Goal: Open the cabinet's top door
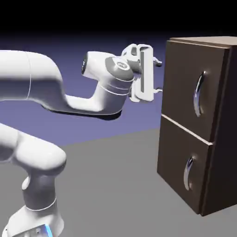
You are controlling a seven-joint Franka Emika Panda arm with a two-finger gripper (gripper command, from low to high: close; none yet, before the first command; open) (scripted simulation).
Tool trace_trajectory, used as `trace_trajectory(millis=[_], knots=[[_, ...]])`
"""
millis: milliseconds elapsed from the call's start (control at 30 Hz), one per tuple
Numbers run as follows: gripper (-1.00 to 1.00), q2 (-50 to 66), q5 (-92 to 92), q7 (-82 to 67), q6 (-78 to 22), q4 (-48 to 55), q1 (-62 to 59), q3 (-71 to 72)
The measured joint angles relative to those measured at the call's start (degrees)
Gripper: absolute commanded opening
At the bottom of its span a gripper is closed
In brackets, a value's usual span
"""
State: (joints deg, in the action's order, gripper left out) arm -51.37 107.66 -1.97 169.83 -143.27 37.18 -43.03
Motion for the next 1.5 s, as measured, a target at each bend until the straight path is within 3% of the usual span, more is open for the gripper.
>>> trace_trajectory(millis=[733, 933, 967, 1200, 1500], knots=[[0.00, -9.53, 54.81, -22.62, -2.13, 9.02, 18.58, -21.91], [0.00, -7.35, 55.68, -22.43, -3.59, 15.07, 26.90, -26.25], [-1.00, -6.89, 55.85, -22.38, -3.90, 16.34, 28.65, -27.17], [-1.00, -4.22, 51.52, -20.38, -12.36, 6.93, 18.29, -19.54], [-1.00, 7.46, 58.24, 0.24, -10.47, 6.16, 6.34, -9.66]])
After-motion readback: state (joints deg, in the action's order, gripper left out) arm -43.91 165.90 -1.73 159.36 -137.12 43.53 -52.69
